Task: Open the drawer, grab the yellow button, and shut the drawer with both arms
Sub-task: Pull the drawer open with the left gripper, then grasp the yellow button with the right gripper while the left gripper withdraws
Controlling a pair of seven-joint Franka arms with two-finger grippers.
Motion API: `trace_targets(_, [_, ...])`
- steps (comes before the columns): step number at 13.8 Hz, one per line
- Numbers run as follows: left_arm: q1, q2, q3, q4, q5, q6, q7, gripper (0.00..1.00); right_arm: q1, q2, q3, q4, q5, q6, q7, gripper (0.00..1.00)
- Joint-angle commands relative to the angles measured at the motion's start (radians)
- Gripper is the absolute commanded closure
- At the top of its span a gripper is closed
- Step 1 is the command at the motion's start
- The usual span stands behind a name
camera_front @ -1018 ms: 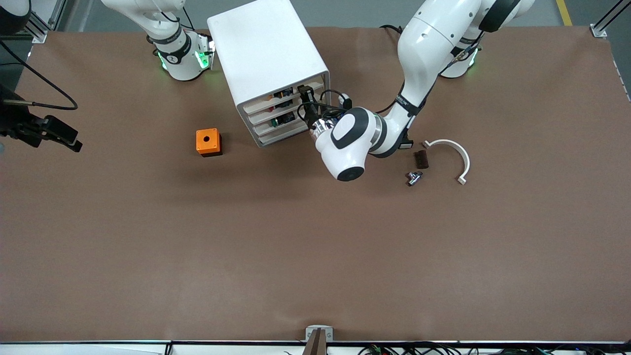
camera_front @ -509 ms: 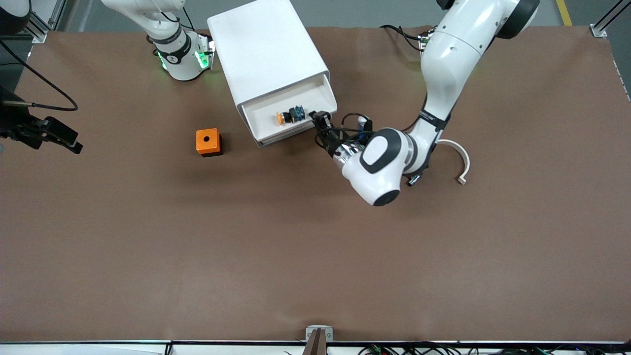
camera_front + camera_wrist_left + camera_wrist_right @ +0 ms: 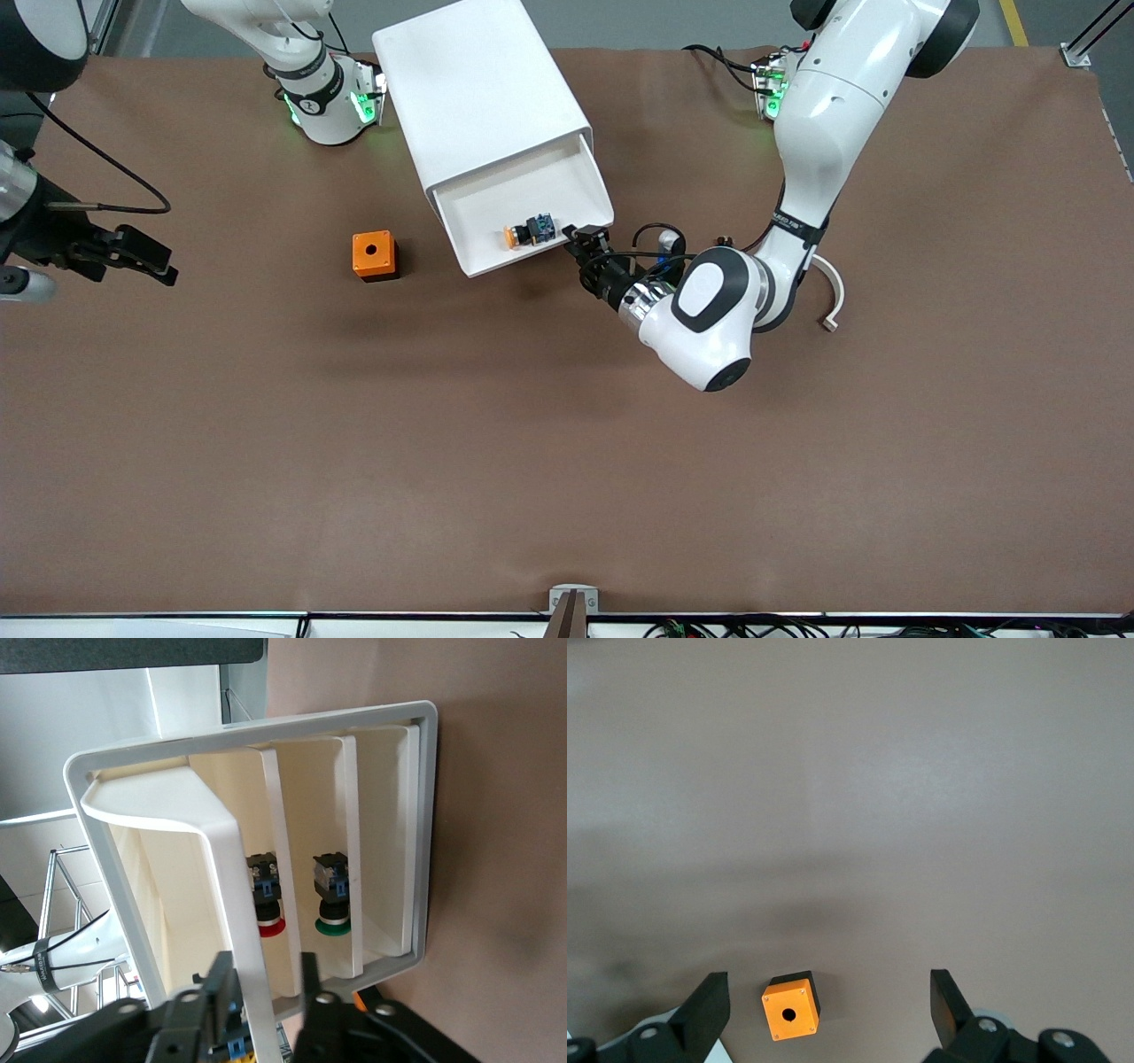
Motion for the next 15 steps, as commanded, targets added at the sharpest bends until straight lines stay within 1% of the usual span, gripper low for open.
trace_targets(1, [0.016,0.008,0.003,0.025,0.003,-0.01,0.011,0.01,0.036,-0.004,-0.002,-0.005,0.014,-0.008,0.004,0.0])
trace_targets(2, [0.036,0.008,0.003,0.03,0.006,-0.01,0.014,0.01,0.053,-0.004,-0.002,-0.008,0.014,-0.01,0.047,0.0])
trace_targets(3, [0.055,0.004,0.003,0.042,0.008,-0.035,0.029,0.01,0.078,-0.004,0.0,-0.008,0.014,-0.022,0.143,0.0])
trace_targets(4, [0.074,0.003,0.006,0.066,0.023,-0.072,0.05,0.01,0.122,-0.007,0.0,-0.006,0.014,-0.036,0.293,0.0])
trace_targets(6, [0.115,0.0,-0.002,0.1,0.101,-0.094,0.086,0.01,0.205,-0.009,0.0,-0.006,0.014,-0.06,0.544,0.0])
trace_targets(8, [0.166,-0.015,0.006,0.116,0.158,-0.094,0.131,0.01,0.277,-0.007,0.0,-0.009,0.014,-0.065,0.74,0.0])
trace_targets(10, [0.209,-0.019,0.009,0.12,0.222,-0.094,0.231,0.01,0.348,-0.003,0.0,-0.015,0.014,-0.064,0.947,0.0])
trace_targets(11, [0.221,-0.029,0.014,0.123,0.292,-0.085,0.283,0.01,0.378,-0.001,0.0,-0.032,0.014,-0.055,1.025,0.0])
trace_targets(13, [0.227,-0.031,0.053,0.162,0.376,-0.077,0.372,0.01,0.438,0.01,0.0,-0.054,0.017,-0.044,1.185,0.0])
trace_targets(15, [0.227,-0.046,0.087,0.165,0.42,-0.077,0.481,0.01,0.489,0.025,0.0,-0.069,0.042,0.001,1.314,0.0])
